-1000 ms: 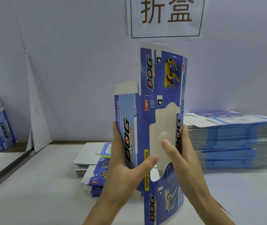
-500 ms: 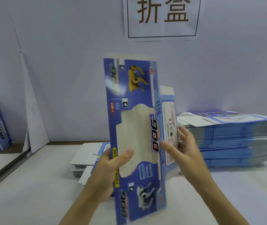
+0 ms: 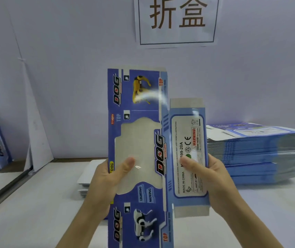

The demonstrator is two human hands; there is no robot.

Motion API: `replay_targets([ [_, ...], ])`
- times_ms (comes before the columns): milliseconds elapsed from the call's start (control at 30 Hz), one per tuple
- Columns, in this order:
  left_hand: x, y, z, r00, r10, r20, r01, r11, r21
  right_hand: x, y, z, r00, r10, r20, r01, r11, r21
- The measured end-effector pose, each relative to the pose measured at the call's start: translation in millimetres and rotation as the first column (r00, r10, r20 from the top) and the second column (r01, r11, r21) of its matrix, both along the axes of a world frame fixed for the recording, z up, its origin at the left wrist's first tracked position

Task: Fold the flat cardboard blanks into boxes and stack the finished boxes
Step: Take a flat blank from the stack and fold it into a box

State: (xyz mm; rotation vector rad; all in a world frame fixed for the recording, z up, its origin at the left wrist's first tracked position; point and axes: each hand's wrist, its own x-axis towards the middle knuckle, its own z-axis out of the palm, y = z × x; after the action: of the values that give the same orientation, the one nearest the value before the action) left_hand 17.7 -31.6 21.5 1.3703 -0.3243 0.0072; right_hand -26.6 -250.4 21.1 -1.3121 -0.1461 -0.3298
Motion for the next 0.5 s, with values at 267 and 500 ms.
replay_targets([
  [267, -2.1, 1.6, 1.0, 1.000, 0.025, -0.004, -0.025, 0.999, 0.039, -1.8, 2.0, 2.2, 0.999, 0.030, -0.020, -0.030, 1.000, 0.007],
  [500, -6.6, -0.8, 6.5, 0.999, 0.023, -0.028, -0.022, 0.999, 0.030, -3.1, -2.5, 3.7, 0.997, 0.070, -0.026, -0.069, 0.997, 0.028],
])
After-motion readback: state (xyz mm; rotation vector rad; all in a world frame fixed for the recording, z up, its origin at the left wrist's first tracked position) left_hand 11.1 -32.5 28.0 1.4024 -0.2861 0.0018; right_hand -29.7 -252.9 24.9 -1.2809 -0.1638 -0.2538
